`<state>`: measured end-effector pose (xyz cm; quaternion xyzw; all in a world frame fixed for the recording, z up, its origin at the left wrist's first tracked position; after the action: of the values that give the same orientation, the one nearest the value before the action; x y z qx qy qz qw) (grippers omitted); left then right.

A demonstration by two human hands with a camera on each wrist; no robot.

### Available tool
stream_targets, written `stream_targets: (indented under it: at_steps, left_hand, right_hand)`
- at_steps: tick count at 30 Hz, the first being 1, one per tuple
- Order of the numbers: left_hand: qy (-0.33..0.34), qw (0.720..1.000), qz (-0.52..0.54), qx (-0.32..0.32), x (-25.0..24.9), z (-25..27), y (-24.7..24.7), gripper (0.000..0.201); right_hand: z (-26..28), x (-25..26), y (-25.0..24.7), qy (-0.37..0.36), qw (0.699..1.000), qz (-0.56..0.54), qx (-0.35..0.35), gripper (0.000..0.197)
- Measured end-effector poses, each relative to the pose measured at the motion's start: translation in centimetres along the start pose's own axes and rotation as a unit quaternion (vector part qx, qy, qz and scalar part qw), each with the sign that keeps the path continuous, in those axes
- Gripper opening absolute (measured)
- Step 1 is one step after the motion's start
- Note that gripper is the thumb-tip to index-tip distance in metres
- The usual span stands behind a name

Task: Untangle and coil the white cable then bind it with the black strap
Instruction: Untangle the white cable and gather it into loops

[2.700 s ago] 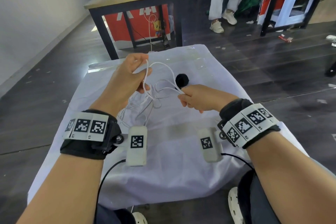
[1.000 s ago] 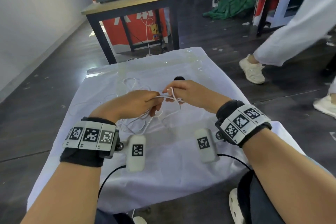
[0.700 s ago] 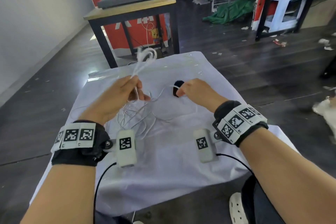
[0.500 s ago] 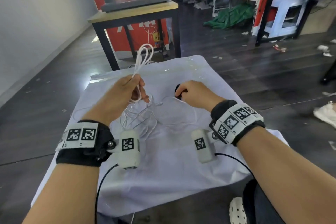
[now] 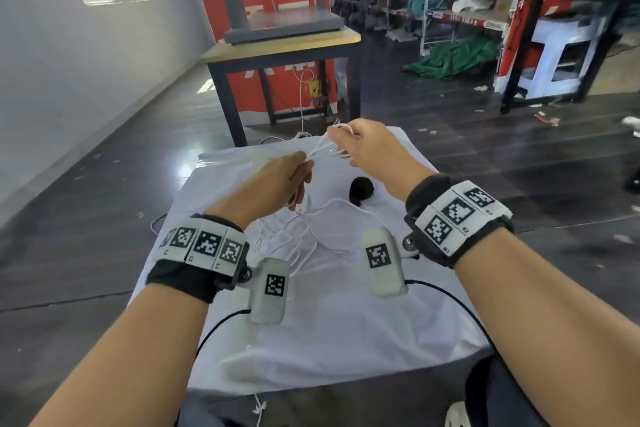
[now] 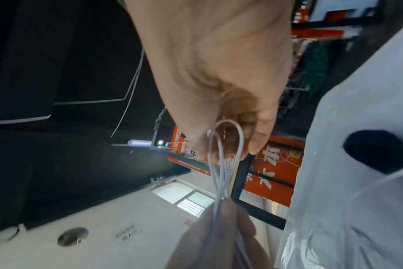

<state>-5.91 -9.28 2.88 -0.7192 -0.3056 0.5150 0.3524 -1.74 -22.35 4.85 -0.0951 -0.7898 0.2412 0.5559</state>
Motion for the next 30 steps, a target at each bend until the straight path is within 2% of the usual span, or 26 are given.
stream_targets:
  at_steps: [6,11,14,16,18,20,22,24,27,30]
  left_hand:
    - [0.008,0.999,-0.019,0.048,0.5,1.5,0.3,0.032]
    - [0.012,0.999,-0.026,0.037,0.0,2.4,-0.3,0.030]
    - [0.014,1.000,-0.007,0.023,-0.5,2.9,-0.7,0.031]
    - [0.010,1.000,-0.014,0.021,-0.8,3.3,-1.0,0.032]
    - [0.005,0.999,-0.040,0.036,-1.0,3.7,-1.0,0.032]
    - [0.004,0.996,-0.068,0.064,-1.3,4.0,-0.7,0.031]
    - [0.004,0.993,-0.080,0.085,-1.7,4.1,-0.6,0.029]
    - [-0.001,0.992,-0.083,0.095,-2.1,4.2,-0.8,0.028]
    - [0.012,0.989,-0.106,0.098,-2.7,4.5,-1.0,0.025]
    - [0.031,0.987,-0.126,0.096,-3.0,4.9,-0.9,0.020]
  right_hand:
    - [1.2,0.4,1.8,0.041,0.977,-0.187,0.097,0.017]
    - [2.3,1.9,2.5,0.060,0.948,-0.281,0.140,0.026]
    - [2.5,2.0,2.3,0.085,0.936,-0.317,0.125,0.027]
    - [2.9,1.5,1.8,0.118,0.937,-0.318,0.089,0.018]
    - [3.3,1.8,1.1,0.102,0.965,-0.229,0.077,0.035]
    - [3.8,3.3,0.8,0.034,0.990,-0.100,0.094,0.052]
    - [4.3,4.1,1.5,-0.009,0.989,0.012,0.144,0.059]
    - [4.7,3.8,2.2,-0.015,0.978,0.094,0.186,0.055]
    - [4.9,3.2,2.1,-0.017,0.970,0.153,0.185,0.031]
    - [5.3,2.4,2.5,-0.002,0.962,0.187,0.198,0.035]
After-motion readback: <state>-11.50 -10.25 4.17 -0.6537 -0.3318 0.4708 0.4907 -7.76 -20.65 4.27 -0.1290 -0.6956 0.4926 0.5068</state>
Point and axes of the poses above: each hand's wrist, its own z-axis away from the middle knuckle, its own y-axis out of the palm, x = y × z, the point moved 9 cm from there along -z, towards the middle knuckle, and after that the axes turned 3 degrees about z, right-handed, at the moved point
